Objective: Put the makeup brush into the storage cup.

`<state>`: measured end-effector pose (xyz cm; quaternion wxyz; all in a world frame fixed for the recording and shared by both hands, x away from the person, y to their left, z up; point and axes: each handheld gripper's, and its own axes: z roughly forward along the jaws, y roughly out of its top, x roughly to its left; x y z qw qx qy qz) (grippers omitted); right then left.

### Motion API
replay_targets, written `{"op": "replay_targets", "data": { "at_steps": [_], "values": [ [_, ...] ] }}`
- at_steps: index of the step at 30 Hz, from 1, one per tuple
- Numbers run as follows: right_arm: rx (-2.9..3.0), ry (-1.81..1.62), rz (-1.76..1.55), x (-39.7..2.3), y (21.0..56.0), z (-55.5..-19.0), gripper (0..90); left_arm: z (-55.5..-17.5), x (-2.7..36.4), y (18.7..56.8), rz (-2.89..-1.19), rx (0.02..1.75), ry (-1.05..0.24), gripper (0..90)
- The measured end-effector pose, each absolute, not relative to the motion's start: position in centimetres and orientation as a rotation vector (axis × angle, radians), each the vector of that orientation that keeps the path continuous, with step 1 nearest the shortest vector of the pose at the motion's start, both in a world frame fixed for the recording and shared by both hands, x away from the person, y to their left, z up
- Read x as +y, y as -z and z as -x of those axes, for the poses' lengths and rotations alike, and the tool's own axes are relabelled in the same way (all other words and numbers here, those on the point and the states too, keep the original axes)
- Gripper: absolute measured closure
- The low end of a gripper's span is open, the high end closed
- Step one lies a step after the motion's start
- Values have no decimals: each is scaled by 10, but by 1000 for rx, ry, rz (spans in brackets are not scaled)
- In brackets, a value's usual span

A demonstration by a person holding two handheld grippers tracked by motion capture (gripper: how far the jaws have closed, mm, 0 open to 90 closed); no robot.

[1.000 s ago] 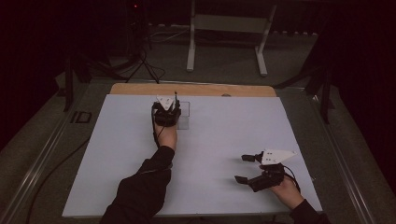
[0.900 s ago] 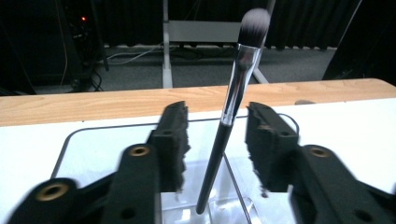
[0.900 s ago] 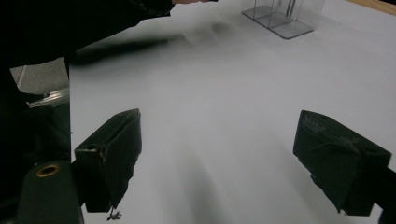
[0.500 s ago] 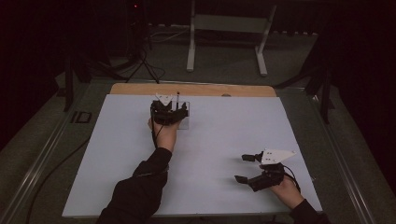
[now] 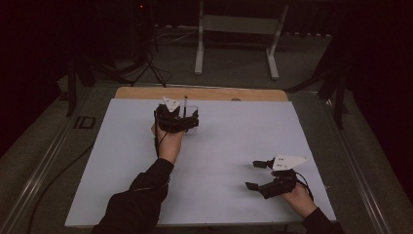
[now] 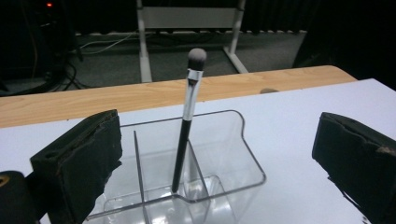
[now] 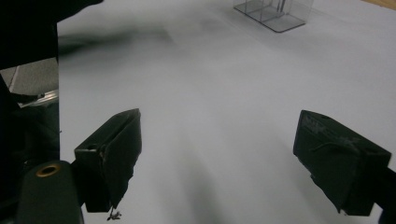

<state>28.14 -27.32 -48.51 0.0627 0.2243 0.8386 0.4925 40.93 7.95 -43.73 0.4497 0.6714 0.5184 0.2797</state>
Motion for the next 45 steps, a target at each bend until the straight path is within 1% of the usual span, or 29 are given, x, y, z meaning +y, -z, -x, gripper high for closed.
{"op": "replay_targets", "data": {
  "at_steps": [12, 16, 21, 31, 37, 40, 45],
  "values": [
    [2518, -1485, -709, -277, 486, -283, 154, -387, 94, 418, -1722, 1121, -534, 26],
    [2516, -1488, -711, -277, 486, -284, 154, -379, 101, 414, -1730, 1071, -522, 27],
    [2515, -1492, -715, -277, 487, -284, 154, -371, 111, 413, -1752, 984, -462, 34],
    [2519, -1485, -718, -277, 488, -285, 154, -352, 124, 414, -1788, 866, -397, 40],
    [2518, -1483, -719, -277, 488, -285, 154, -340, 132, 419, -1786, 832, -361, 40],
    [2516, -1482, -719, -277, 488, -285, 154, -334, 137, 422, -1796, 789, -362, 40],
    [2509, -1475, -708, -277, 488, -284, 153, -319, 146, 431, -1817, 687, -312, 40]
  ]
}}
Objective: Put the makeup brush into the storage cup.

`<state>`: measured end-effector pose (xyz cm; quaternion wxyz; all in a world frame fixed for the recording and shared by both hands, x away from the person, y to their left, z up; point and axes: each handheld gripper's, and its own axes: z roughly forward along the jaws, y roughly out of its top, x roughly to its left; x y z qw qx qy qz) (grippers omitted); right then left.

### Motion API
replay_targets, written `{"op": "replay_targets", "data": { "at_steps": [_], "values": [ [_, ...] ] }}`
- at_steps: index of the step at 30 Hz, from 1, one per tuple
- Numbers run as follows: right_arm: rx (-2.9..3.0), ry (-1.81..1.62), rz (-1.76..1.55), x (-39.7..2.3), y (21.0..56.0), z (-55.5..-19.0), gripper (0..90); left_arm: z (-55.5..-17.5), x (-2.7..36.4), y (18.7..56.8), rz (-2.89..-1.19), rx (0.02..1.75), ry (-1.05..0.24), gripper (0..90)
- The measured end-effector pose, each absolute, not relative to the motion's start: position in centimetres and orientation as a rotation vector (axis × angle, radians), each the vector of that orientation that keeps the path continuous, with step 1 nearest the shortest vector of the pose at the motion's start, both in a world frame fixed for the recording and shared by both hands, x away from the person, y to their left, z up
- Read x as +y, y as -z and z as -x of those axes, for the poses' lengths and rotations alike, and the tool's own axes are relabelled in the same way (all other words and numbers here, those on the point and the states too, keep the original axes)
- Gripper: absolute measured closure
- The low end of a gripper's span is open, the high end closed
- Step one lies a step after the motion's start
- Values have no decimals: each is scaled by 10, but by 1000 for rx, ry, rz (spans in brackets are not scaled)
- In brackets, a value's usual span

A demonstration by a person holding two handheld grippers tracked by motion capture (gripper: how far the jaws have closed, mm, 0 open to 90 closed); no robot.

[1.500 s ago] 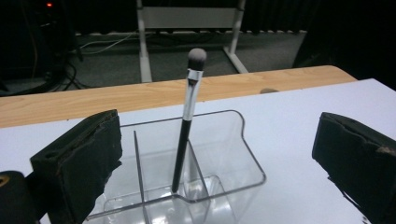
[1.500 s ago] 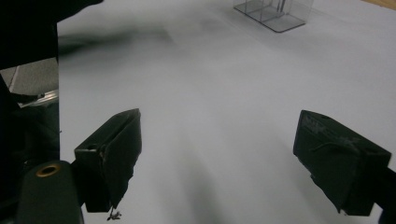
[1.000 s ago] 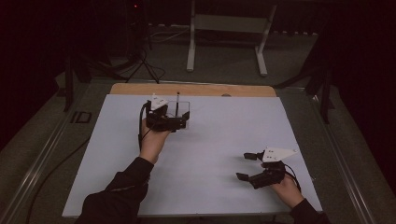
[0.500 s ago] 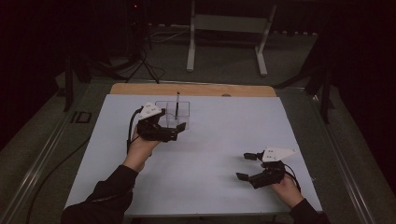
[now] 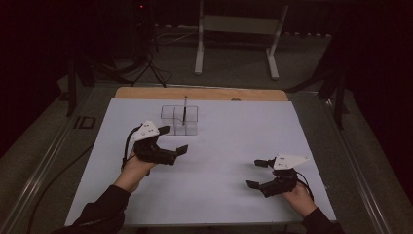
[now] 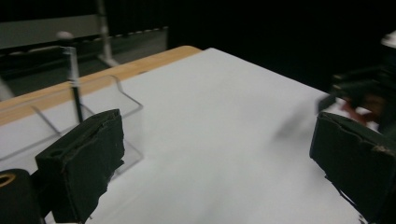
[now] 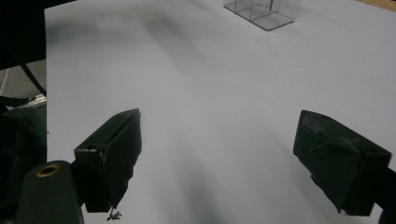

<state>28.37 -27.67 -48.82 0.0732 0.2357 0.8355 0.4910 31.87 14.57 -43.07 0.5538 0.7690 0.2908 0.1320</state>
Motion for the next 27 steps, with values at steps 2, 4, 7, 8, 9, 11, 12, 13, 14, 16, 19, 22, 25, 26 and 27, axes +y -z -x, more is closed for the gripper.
{"op": "replay_targets", "data": {
  "at_steps": [2, 4, 7, 8, 9, 11, 12, 13, 14, 16, 19, 22, 25, 26, 27],
  "values": [
    [2506, -1468, -704, -277, 488, -283, 153, -315, 148, 434, -1829, 669, -300, 39],
    [2506, -1466, -702, -276, 488, -283, 153, -311, 150, 437, -1836, 660, -285, 39],
    [2514, -1465, -699, -275, 489, -282, 153, -305, 154, 443, -1853, 636, -271, 39],
    [2516, -1461, -699, -275, 489, -282, 153, -302, 156, 444, -1861, 619, -267, 40],
    [2516, -1457, -698, -275, 489, -281, 153, -300, 156, 445, -1861, 613, -256, 40],
    [2521, -1457, -697, -274, 489, -281, 153, -296, 158, 448, -1877, 598, -244, 40],
    [2522, -1456, -693, -274, 489, -281, 153, -293, 160, 450, -1880, 593, -235, 39],
    [2521, -1453, -692, -273, 489, -280, 153, -292, 160, 451, -1882, 592, -230, 40],
    [2520, -1453, -692, -273, 489, -280, 153, -289, 163, 453, -1888, 584, -214, 39],
    [2515, -1459, -693, -274, 489, -280, 153, -285, 165, 456, -1893, 578, -196, 39],
    [2511, -1457, -689, -274, 489, -280, 153, -280, 168, 462, -1919, 562, -191, 39],
    [2517, -1451, -682, -274, 490, -279, 153, -274, 173, 469, -1950, 559, -183, 40],
    [2525, -1443, -682, -274, 491, -278, 153, -271, 176, 475, -2000, 547, -191, 39],
    [2522, -1440, -683, -274, 491, -278, 153, -269, 177, 477, -2021, 549, -186, 40],
    [2520, -1438, -683, -274, 491, -278, 153, -269, 179, 479, -2044, 552, -195, 40]
  ]
}}
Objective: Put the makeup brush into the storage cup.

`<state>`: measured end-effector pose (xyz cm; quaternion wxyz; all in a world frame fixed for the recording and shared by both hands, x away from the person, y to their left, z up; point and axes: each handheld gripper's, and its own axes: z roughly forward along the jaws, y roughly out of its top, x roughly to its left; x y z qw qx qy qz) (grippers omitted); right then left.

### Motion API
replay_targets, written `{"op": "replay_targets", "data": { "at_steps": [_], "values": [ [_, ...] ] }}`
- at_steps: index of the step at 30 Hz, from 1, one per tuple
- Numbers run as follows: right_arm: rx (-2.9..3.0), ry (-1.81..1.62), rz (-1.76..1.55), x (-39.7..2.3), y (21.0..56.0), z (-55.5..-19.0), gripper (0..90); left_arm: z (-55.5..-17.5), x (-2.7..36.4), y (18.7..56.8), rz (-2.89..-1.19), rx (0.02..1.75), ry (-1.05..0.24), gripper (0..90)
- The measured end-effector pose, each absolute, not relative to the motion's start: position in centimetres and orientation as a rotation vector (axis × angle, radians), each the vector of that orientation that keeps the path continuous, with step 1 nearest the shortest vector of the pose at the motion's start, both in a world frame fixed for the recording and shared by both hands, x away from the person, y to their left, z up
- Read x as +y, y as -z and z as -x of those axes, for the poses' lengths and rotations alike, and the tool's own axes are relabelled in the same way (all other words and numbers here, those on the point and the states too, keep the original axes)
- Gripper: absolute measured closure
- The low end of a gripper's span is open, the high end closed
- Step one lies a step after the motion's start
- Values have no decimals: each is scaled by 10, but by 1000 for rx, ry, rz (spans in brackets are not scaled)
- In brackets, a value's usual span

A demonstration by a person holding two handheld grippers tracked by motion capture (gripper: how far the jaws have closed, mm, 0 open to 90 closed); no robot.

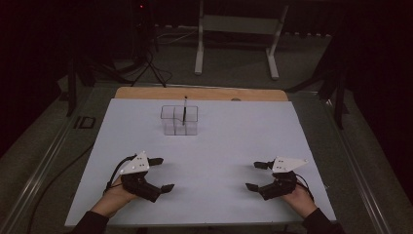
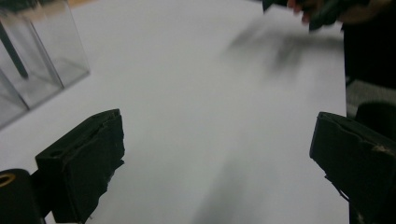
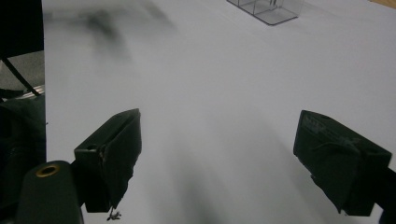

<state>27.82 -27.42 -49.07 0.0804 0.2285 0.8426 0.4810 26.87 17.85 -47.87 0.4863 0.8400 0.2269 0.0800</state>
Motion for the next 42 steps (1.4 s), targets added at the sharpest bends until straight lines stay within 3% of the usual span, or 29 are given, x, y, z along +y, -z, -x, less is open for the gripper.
{"op": "replay_targets", "data": {
  "at_steps": [9, 20, 25, 42],
  "values": [
    [2509, -1453, -694, -279, 490, -276, 145, -264, 188, 493, -2195, 536, -157, 44],
    [2521, -1354, -760, -292, 502, -270, 117, -263, 210, 498, -2156, 599, -148, 44],
    [2504, -1337, -781, -294, 504, -270, 117, -260, 219, 497, -2113, 605, -213, 45],
    [2519, -1323, -780, -294, 507, -271, 117, -260, 227, 505, -2118, 605, -151, 45]
  ]
}}
